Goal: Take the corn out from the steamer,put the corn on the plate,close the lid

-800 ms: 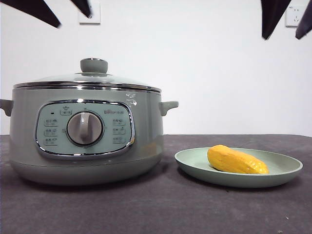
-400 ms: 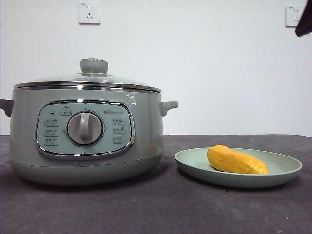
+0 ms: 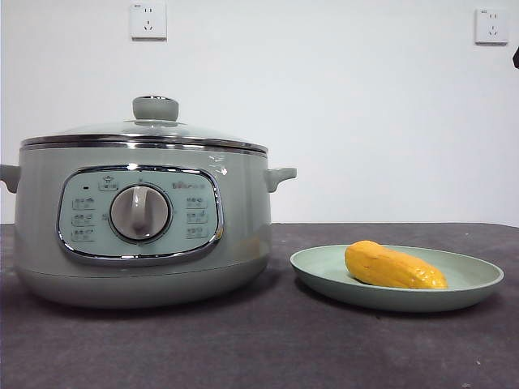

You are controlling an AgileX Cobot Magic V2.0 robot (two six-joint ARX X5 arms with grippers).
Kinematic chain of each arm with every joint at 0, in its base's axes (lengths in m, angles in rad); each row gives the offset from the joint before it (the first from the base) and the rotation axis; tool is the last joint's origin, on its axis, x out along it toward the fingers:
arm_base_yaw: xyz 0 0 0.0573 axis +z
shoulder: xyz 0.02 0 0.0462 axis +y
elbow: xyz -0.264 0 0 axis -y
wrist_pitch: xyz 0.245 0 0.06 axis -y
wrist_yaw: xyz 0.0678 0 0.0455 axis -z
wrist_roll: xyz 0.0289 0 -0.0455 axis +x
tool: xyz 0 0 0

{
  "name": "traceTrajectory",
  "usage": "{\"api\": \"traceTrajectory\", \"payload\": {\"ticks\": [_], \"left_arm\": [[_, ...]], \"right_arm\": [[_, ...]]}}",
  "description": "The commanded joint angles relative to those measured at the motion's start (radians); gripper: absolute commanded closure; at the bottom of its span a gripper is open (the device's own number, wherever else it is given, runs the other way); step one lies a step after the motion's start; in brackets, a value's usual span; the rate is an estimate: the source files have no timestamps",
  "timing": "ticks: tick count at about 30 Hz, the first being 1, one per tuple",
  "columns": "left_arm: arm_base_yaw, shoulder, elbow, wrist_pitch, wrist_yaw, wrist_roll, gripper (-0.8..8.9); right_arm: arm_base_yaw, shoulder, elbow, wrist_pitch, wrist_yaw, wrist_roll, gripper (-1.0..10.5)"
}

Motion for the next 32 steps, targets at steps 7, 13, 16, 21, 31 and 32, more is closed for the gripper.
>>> {"api": "traceTrajectory", "payload": {"ticks": [7, 13, 16, 21, 31, 32], "left_arm": [[-0.004, -0.005, -0.006, -0.017, -0.002, -0.014, 8.16], [0.012, -0.087, -0.005, -0.026, -0.009, 0.047, 8.16], [0.068, -0.180, -0.014, -0.011, 0.004, 0.056, 8.17], [0.210, -0.317, -0.156, 0.186, 0.006, 0.063, 8.17], [0.375, -0.459, -0.573, 0.431, 0.180, 0.052, 8.17], [0.379, -0.459, -0.592, 0.439, 0.191, 0.047, 8.17]], "right_arm": [[0.000, -0.002, -0.006, 0.001, 0.003, 0.013, 9.4], [0.001, -0.002, -0.006, -0.001, 0.003, 0.013, 9.4], [0.000, -0.002, -0.006, -0.001, 0.004, 0.013, 9.4], [0.000, -0.002, -0.006, -0.002, 0.003, 0.013, 9.4], [0.000, -0.002, -0.006, -0.002, 0.003, 0.013, 9.4], [0.000, -0.002, -0.006, -0.002, 0.003, 0.013, 9.4]]}}
